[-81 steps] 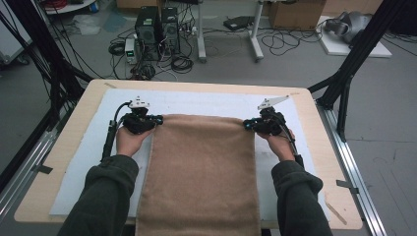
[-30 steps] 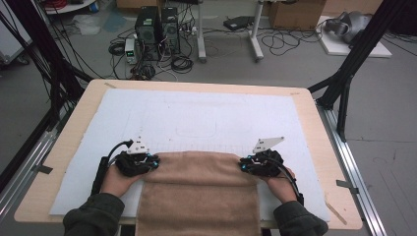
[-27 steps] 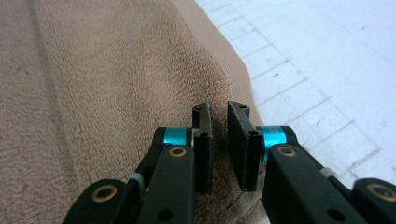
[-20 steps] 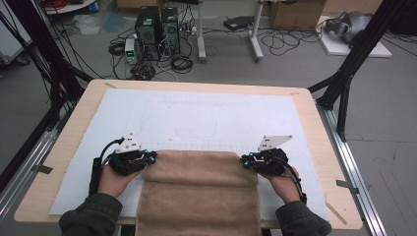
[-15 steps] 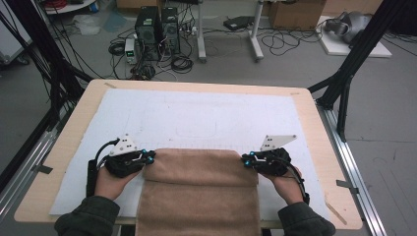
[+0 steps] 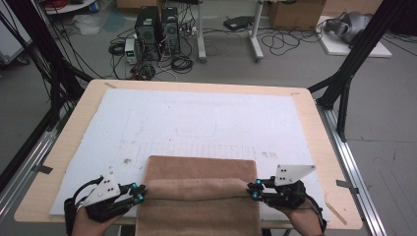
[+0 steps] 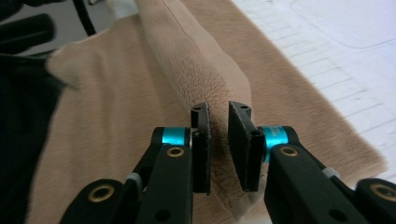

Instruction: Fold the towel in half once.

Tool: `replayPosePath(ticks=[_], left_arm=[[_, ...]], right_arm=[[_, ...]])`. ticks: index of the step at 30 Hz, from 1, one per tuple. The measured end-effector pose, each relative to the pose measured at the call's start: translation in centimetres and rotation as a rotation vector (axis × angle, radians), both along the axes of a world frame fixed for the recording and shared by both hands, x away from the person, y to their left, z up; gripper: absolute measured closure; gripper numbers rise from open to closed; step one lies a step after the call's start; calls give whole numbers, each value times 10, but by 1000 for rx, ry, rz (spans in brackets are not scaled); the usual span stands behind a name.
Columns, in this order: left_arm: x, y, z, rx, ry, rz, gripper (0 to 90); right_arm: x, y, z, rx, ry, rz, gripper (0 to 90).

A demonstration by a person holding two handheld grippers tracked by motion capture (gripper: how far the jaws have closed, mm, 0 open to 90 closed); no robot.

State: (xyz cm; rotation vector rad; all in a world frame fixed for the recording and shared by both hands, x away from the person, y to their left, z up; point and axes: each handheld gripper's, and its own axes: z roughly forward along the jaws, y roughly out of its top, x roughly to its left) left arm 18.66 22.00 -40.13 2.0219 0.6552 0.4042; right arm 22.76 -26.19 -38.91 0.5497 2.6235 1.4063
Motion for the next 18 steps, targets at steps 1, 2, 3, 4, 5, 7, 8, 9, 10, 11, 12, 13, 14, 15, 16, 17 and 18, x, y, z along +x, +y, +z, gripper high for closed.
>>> replayPosePath(ticks=[1, 2, 3, 4, 5, 7, 8, 9, 10, 11, 12, 13, 14, 15, 16, 17, 18], left_arm=[[-1, 2, 2, 1, -3, 6, 762], [0, 4, 5, -9, -5, 7, 745], [1, 5, 7, -18, -4, 10, 729], [4, 7, 9, -13, -9, 15, 717], [7, 7, 10, -21, -11, 28, 706], [16, 7, 10, -21, -9, 39, 680], [20, 6, 9, -22, -9, 39, 671], [25, 6, 9, -22, -7, 41, 658], [30, 5, 9, -25, -5, 44, 639], [35, 4, 9, -27, -7, 50, 634], [39, 4, 8, -28, -7, 56, 631], [44, 3, 7, -29, -3, 57, 622], [50, 2, 6, -21, -1, 64, 610], [55, 1, 4, -19, 5, 73, 601], [61, 1, 2, -15, 14, 75, 593], [67, 0, 0, -10, 15, 86, 588], [73, -1, -3, -13, 25, 101, 578]], right_arm=[[-2, -1, 0, 0, -4, -5, 764], [-2, -3, 1, 14, -1, -7, 756], [0, -4, 2, 29, -5, -12, 747], [3, -6, 3, 32, -2, -17, 734], [6, -6, 3, 37, 2, -25, 713], [14, -6, 3, 11, 0, -48, 688], [18, -5, 2, -2, -1, -53, 682], [22, -4, 2, -6, -4, -56, 670], [26, -4, 1, -20, -4, -65, 659], [31, -4, 0, -22, 3, -69, 651], [36, -5, 0, -13, 3, -74, 635], [40, -6, 0, -7, 2, -87, 622], [44, -7, -1, -2, 1, -99, 616], [49, -7, -2, 0, 3, -105, 607], [54, -7, -3, -13, -3, -115, 592], [59, -7, -5, -24, -1, -127, 583], [65, -8, -8, -27, 5, -134, 569]])
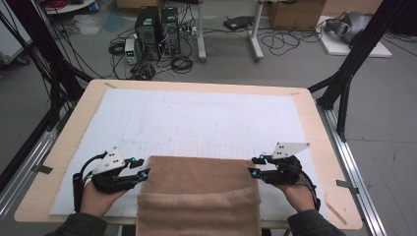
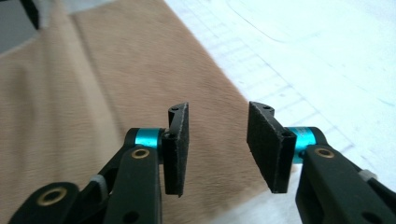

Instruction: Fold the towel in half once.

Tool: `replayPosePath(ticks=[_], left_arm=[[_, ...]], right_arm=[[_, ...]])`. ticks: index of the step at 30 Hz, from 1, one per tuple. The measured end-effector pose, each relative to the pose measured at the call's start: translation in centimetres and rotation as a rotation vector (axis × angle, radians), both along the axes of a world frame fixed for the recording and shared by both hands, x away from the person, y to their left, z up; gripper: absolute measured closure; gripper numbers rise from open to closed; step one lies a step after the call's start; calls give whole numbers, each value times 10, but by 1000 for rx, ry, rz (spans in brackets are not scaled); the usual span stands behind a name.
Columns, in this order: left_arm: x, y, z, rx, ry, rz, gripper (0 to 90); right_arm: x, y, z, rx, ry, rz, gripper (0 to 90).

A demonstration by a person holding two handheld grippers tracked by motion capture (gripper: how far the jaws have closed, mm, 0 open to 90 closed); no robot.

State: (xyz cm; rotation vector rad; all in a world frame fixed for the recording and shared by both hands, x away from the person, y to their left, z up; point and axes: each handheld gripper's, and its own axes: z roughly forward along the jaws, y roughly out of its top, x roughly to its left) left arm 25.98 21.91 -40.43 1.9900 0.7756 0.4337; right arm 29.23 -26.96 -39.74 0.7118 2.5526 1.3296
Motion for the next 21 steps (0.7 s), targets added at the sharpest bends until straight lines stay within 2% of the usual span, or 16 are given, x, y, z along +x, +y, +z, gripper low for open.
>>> replayPosePath(ticks=[1, 3, 6, 9, 12, 13, 15, 16, 18, 20, 21], left_arm=[[5, -1, -2, -8, 12, 11, 559], [14, -3, -7, 15, 11, 28, 537], [29, -4, -16, 44, 37, 48, 513], [41, -3, -23, 66, 59, 75, 485], [51, -1, -30, 63, 109, 91, 436], [53, -1, -32, 74, 123, 91, 429], [58, -3, -38, 85, 167, 95, 405], [59, -4, -40, 94, 176, 86, 402], [60, -4, -41, 76, 175, 77, 429], [59, -6, -41, 67, 178, 30, 597], [58, -8, -40, 72, 175, 26, 652]], right_arm=[[5, 0, -3, -14, 7, -16, 545], [15, -1, -10, -28, 26, -35, 526], [27, -2, -20, -59, 58, -67, 482], [35, -1, -26, -88, 67, -85, 448], [39, 2, -33, -125, 85, -80, 410], [41, 3, -36, -136, 102, -78, 407], [42, 4, -41, -139, 114, -74, 413], [42, 4, -43, -136, 121, -69, 433], [41, 3, -45, -116, 125, -62, 480], [41, 3, -46, -98, 132, -43, 574], [41, 3, -46, -97, 135, -32, 634]])
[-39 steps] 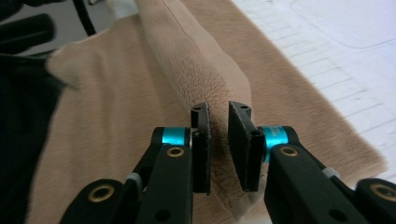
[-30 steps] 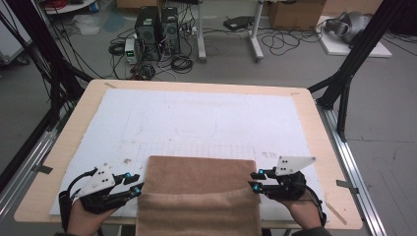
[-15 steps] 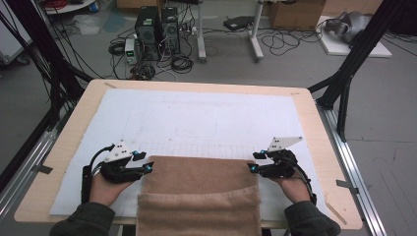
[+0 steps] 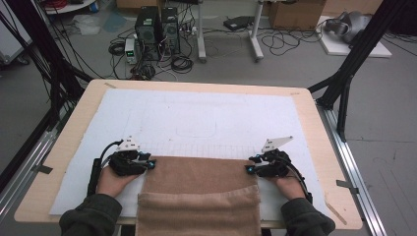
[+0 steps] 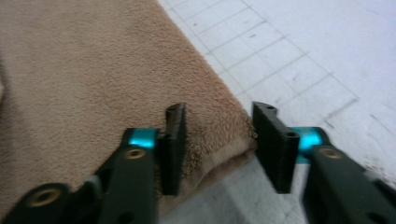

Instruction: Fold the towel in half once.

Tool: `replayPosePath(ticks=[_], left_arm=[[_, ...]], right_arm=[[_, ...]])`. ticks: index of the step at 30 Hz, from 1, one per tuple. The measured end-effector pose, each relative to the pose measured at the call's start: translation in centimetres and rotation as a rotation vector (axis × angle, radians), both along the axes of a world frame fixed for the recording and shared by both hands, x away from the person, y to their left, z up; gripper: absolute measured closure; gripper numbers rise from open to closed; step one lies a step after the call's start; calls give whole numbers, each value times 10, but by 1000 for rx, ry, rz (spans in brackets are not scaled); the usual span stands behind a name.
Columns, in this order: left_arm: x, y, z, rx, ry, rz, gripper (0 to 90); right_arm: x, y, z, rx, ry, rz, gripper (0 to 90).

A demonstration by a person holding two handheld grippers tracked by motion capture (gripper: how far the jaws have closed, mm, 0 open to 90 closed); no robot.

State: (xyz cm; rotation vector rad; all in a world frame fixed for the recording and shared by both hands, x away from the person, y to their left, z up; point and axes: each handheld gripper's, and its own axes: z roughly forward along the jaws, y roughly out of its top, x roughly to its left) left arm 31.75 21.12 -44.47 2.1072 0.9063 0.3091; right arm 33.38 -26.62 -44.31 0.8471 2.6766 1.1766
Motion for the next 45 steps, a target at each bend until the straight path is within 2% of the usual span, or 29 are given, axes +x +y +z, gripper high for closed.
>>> replayPosePath(ticks=[1, 2, 4, 6, 8, 9, 11, 16, 20, 22, 23, 25, 26, 27, 28, 29, 32, 34, 37, 38, 40, 42, 45], left_arm=[[-1, -1, 1, 1, -1, -16, 697], [-2, -3, 2, 16, -13, -16, 761], [-2, -5, 3, 22, -28, -1, 837], [0, -6, 6, 38, -55, 24, 854], [5, -6, 13, 28, -82, 59, 860], [10, -6, 17, 16, -101, 79, 862], [24, -6, 28, 11, -113, 107, 863], [68, -10, 65, 23, -178, 171, 863], [102, -10, 102, 39, -221, 201, 863], [117, -12, 125, 47, -260, 207, 863], [124, -13, 136, 44, -277, 211, 863], [134, -15, 149, 53, -295, 206, 861], [137, -16, 150, 56, -302, 218, 843], [139, -17, 148, 56, -299, 239, 758], [140, -15, 144, 53, -272, 237, 666], [139, -14, 139, 57, -252, 230, 630], [128, -9, 117, 41, -225, 204, 562], [118, -5, 102, 31, -199, 182, 555], [98, -3, 81, 15, -177, 148, 548], [91, -2, 74, 3, -177, 137, 547], [77, -2, 62, 23, -150, 109, 546], [63, -3, 50, 32, -137, 81, 549], [47, -3, 36, 18, -110, 49, 566]], right_arm=[[0, 1, 0, 11, 13, 21, 702], [0, 2, 0, 9, 4, 35, 754], [1, 4, 2, 7, 3, 53, 816], [4, 5, 5, 15, -2, 51, 832], [9, 6, 9, 6, -21, 38, 838], [13, 6, 12, 4, -33, 25, 841], [26, 7, 20, 2, -49, 4, 843], [67, 10, 56, 12, -104, -58, 845], [98, 11, 92, 10, -144, -93, 848], [112, 9, 114, 15, -176, -111, 849], [119, 8, 124, 33, -188, -125, 849], [130, 6, 140, 39, -206, -155, 844], [134, 6, 143, 44, -220, -170, 817], [137, 6, 142, 54, -211, -180, 769], [139, 5, 138, 57, -198, -192, 689], [140, 5, 132, 44, -184, -220, 597], [136, 0, 111, 37, -122, -220, 547], [127, -2, 99, 40, -95, -204, 538], [109, -2, 87, 29, -103, -176, 534], [104, -2, 84, 28, -81, -167, 522], [92, -1, 77, 38, -98, -151, 536], [81, 1, 68, 40, -87, -130, 538], [65, 4, 52, 21, -81, -100, 561]])
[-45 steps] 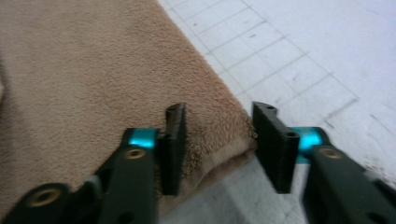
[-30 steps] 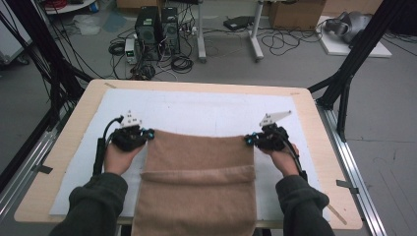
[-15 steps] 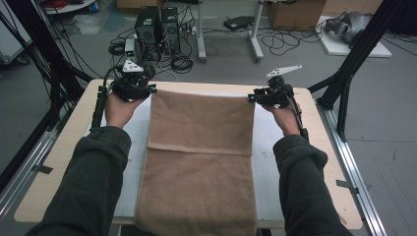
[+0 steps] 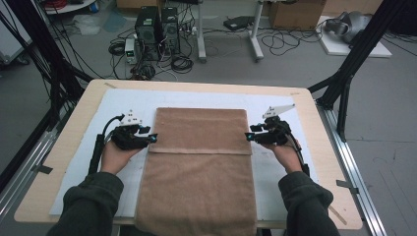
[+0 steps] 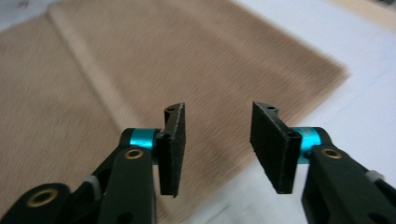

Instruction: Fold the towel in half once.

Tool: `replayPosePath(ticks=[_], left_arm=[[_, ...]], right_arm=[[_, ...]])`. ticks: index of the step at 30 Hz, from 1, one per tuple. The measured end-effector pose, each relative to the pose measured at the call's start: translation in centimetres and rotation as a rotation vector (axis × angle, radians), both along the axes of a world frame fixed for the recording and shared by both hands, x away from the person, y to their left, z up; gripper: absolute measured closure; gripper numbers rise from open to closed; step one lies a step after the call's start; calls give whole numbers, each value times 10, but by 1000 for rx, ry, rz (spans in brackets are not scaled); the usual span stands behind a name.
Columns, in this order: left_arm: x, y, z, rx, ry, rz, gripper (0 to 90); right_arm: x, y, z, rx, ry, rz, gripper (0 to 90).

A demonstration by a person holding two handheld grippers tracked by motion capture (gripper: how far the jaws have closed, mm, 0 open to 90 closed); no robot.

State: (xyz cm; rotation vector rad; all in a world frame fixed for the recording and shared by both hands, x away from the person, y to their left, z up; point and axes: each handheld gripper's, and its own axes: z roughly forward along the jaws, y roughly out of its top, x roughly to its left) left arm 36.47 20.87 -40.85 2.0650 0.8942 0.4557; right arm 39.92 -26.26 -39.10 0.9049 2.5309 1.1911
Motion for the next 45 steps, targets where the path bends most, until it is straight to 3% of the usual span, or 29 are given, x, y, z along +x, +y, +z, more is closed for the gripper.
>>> replayPosePath(ticks=[3, 5, 10, 13, 15, 20, 24, 29, 35, 39, 45], left_arm=[[-10, 1, -9, -8, 10, -22, 588], [-13, 0, -13, 6, 16, -34, 588], [-11, 0, -25, -9, 48, -43, 606], [-9, -2, -32, 13, 60, -52, 665], [-8, -4, -35, 26, 47, -46, 717], [-7, -7, -36, 20, 33, -25, 828], [-8, -5, -30, 0, 25, -19, 862], [-14, 1, -16, -63, -5, -8, 865], [-28, 8, -1, -81, -26, -17, 868], [-45, 10, 8, -84, -55, -37, 869], [-87, 13, 12, -120, -87, -66, 869]], right_arm=[[-12, 3, -15, 6, 4, 27, 591], [-17, 6, -25, -15, 14, 40, 601], [-17, 14, -44, -39, 30, 58, 606], [-16, 16, -50, -47, 27, 56, 633], [-16, 16, -51, -40, 24, 50, 672], [-17, 17, -51, -28, 19, 43, 811], [-17, 16, -47, -18, 6, 41, 839], [-21, 13, -33, 14, -17, 42, 839], [-31, 11, -12, 57, -49, 76, 839], [-47, 10, -1, 73, -36, 124, 839], [-83, 5, 4, 94, -54, 172, 839]])
